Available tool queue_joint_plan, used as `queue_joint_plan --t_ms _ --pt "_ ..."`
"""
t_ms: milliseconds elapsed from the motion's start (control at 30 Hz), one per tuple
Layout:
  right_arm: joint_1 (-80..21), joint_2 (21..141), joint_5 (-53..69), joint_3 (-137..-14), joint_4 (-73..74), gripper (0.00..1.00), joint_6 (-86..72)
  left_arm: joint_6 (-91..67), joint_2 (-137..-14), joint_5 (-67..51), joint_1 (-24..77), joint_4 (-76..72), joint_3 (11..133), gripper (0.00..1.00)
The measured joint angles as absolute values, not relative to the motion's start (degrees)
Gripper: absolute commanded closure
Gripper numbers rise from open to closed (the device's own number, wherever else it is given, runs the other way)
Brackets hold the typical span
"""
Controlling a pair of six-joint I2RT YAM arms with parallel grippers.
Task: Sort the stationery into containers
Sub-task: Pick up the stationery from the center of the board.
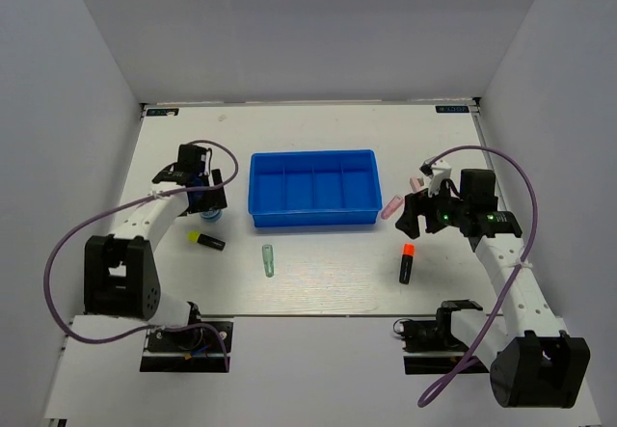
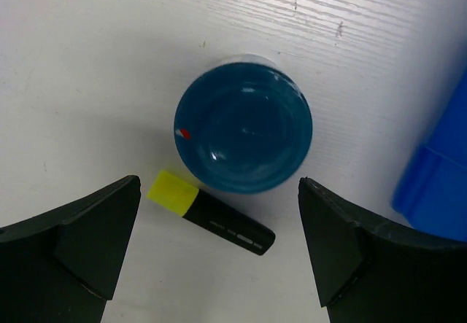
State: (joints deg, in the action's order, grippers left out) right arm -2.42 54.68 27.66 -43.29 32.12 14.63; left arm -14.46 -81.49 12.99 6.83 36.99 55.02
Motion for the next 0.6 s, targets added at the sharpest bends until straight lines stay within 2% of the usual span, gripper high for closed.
queue_joint_plan --t_ms 200,267,300,367,400,467,500,600 --pt "-2.42 54.33 28.88 -43.33 33.15 0.1 14.83 -14.7 -87.88 10.2 4.84 35.2 56.8 0.01" --pt "-2.42 54.24 29.1 -43.38 33.17 0.1 14.83 -14.7 -90.08 9.19 4.64 34.15 57.52 0.05" --pt "-2.42 54.24 29.17 -43.38 33.19 0.1 14.85 -14.76 -91.22 8.71 4.51 33.61 57.8 0.14" --pt "-2.42 54.24 29.19 -43.38 33.23 0.1 14.85 -14.94 -93.25 7.92 4.21 32.53 57.95 0.24" --pt "-2.42 54.24 29.19 -43.38 33.26 0.1 14.85 -15.03 -93.82 7.77 4.16 32.4 58.0 0.35" --pt "-2.42 54.24 29.19 -43.38 33.28 0.1 14.83 -14.79 -94.19 7.29 3.97 32.12 58.26 0.49" --pt "-2.42 54.24 29.19 -43.38 33.3 0.1 14.85 -14.85 -94.26 7.07 3.88 31.88 58.28 0.64" --pt "-2.42 54.24 29.23 -43.38 33.32 0.1 14.83 -14.85 -94.26 6.85 3.66 31.79 58.28 0.85"
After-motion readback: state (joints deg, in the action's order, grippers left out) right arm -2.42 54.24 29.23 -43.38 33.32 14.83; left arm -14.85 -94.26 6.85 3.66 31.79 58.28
